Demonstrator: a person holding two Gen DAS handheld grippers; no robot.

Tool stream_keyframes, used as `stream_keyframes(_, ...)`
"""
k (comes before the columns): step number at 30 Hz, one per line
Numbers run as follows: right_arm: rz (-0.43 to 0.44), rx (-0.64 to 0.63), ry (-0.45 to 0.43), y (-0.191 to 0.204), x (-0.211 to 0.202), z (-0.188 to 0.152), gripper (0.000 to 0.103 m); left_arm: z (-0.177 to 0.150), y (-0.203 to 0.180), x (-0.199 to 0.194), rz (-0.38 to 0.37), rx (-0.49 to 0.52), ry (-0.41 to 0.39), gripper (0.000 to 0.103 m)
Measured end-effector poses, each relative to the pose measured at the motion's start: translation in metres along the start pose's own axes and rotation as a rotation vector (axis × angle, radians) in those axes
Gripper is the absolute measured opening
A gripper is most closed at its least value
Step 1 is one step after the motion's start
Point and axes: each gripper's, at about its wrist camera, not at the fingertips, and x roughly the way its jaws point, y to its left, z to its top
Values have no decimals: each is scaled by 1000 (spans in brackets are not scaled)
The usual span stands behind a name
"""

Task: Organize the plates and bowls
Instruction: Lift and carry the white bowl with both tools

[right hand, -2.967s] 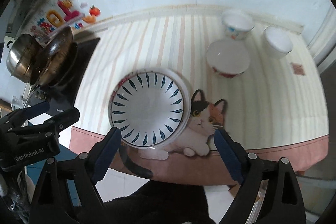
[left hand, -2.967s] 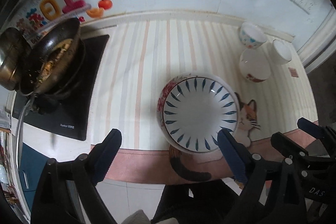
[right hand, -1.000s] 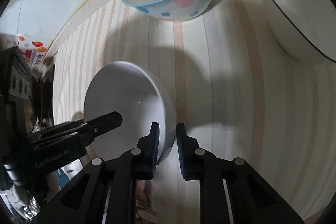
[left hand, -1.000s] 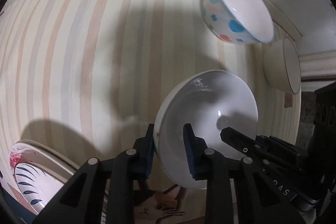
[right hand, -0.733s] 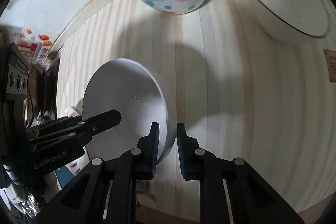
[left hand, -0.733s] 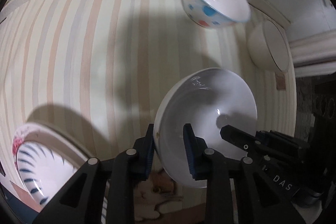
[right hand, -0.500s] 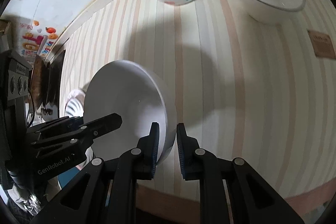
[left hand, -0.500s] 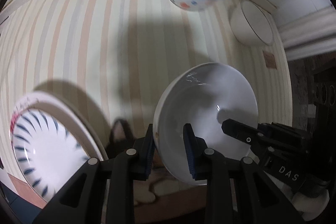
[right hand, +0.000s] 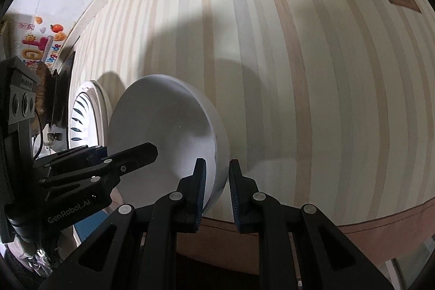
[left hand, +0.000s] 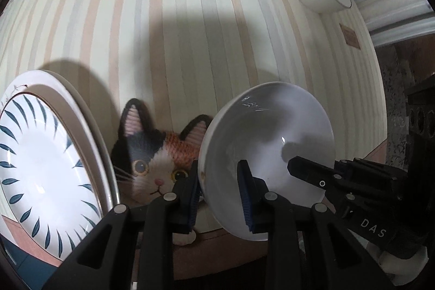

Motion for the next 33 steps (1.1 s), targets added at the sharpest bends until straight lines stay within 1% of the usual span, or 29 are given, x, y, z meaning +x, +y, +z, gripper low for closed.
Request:
stream_keyframes(7,-21,2,-4,-7,4,-3,19,1,-11,17,19,22,24,24)
stream_keyframes(9,-15,3,-3,-8,4,-3,19,0,-13,17,26,33,25,24)
stream_keyframes(12,-4,15,25,-12,3,-2,19,1,-14,12,43,38,34,24)
stream_keyframes(14,9,25,24,-17,-8,0,19,1,-14,0,64,38,14,24)
stream_keyframes(16,31,45,4,-27,-31,4,21,4,-13,-20,83,39,-22,24)
stream_keyframes(17,38,55,-10,-31,-40,6,23,11,-13,-36,95,40,-55,25)
stream_keyframes(18,31,66,-38,-37,-55,12,24,16,-13,-42,99,37,-72,28)
stream_keyframes(19,20,72,-57,-41,-65,17,25,28,-13,-56,93,21,-102,30)
stream_keyframes(21,24,92,-107,-49,-86,34,28,54,-10,-70,61,-6,-138,35)
stream_keyframes(23,54,105,-152,-53,-104,65,33,90,-4,-79,31,-56,-170,36)
stream_keyframes(24,57,99,-171,-52,-109,82,33,103,-1,-80,15,-73,-175,36)
stream_keyframes(25,58,88,-191,-49,-112,98,33,125,4,-79,-3,-103,-178,36)
stream_keyframes(27,67,60,-229,-41,-116,142,33,158,12,-75,-25,-141,-177,36)
stream_keyframes(29,86,44,-241,-34,-113,184,33,187,18,-66,-33,-173,-163,36)
stream_keyframes(31,65,28,-246,-27,-109,224,33,216,21,-54,-40,-202,-144,36)
stream_keyframes(33,36,0,-231,-17,-99,262,33,231,23,-43,-44,-224,-130,36)
